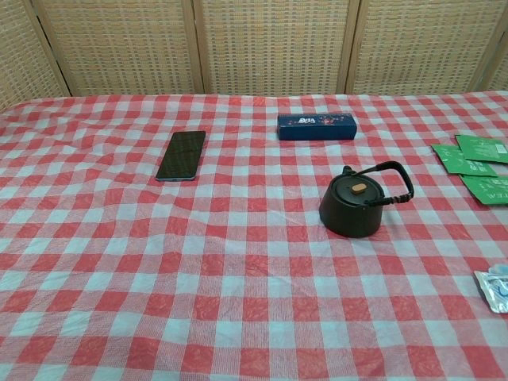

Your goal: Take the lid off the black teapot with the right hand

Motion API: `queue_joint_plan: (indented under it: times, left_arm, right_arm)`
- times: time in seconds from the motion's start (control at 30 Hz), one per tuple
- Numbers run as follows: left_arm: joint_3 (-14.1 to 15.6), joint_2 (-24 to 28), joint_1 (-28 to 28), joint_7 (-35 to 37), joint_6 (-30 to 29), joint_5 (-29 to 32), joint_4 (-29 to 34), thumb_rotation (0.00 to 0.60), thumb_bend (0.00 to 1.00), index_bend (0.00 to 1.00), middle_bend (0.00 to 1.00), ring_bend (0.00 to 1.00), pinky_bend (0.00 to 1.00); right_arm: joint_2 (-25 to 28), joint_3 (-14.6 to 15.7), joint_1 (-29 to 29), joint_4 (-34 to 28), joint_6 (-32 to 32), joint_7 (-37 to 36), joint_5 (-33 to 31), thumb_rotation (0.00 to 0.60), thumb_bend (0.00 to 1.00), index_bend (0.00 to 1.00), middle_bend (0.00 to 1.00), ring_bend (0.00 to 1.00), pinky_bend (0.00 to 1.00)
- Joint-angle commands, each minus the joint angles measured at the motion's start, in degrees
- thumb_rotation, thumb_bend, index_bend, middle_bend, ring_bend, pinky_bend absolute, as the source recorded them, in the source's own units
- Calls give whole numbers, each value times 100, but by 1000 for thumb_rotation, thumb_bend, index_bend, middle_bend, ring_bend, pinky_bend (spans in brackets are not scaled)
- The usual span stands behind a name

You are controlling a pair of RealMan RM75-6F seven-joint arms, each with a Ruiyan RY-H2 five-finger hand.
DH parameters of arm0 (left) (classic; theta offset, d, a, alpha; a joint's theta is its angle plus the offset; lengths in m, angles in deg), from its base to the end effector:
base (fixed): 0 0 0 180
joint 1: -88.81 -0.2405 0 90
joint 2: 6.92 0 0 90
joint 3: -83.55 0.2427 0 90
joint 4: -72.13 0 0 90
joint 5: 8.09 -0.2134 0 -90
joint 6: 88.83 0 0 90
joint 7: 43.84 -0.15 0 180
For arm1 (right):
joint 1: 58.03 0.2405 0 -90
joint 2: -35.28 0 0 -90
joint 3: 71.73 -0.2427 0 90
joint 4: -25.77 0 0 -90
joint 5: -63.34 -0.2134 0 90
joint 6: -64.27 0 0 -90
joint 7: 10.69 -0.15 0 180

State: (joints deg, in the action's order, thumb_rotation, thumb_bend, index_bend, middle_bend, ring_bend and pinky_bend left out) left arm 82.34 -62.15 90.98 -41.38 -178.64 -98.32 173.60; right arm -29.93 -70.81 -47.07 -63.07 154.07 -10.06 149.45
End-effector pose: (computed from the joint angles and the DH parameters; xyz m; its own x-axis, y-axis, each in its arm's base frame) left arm -0.2755 0.1649 0.1849 0.3548 -0.0305 0.9344 0.9335 -0.0443 -0.3559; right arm -0.2904 -0.2052 0.1522 0.4428 0.0651 0.8942 -0.8883 -0.1035 0.4474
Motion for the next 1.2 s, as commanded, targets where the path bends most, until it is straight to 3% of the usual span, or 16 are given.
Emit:
queue_joint_plan:
  times: [0.03,0.3,0.5,0.63,0.73,0.83,1.0,1.2]
  left_arm:
    - [14,-4,-9,13,3,-6,-18,600,0,0,0,0,0]
    - [16,-31,-39,40,-65,-40,-54,600,0,0,0,0,0]
    - [-45,-109,65,-117,104,73,-51,600,0,0,0,0,0]
    - [-96,-175,142,-277,252,219,-30,600,0,0,0,0,0]
    - [-144,-223,213,-393,374,336,-28,600,0,0,0,0,0]
    - [-180,-256,266,-459,471,442,-30,600,0,0,0,0,0]
    - [-215,-303,328,-545,600,591,-51,600,0,0,0,0,0]
    - [-237,-336,359,-601,660,694,-70,600,0,0,0,0,0]
  right_arm:
    - [6,-29,-17,-7,-55,-22,-6,600,0,41,0,0,0]
    - [54,-146,180,-147,-351,-197,167,600,0,77,0,0,0]
    - [444,-640,1101,-841,-1422,-139,129,600,1,265,0,0,0]
    - [651,-1130,1828,-1331,-2477,-59,-505,600,145,419,0,0,0]
    - [607,-1480,2375,-1479,-3229,186,-1229,600,255,450,0,0,0]
    - [435,-1640,2782,-1442,-3674,616,-1804,600,338,455,0,0,0]
    - [-177,-1693,3418,-1061,-4071,1431,-2621,600,399,456,0,0,0]
    - [-824,-1519,3857,-658,-4170,2127,-3343,600,419,461,22,0,0]
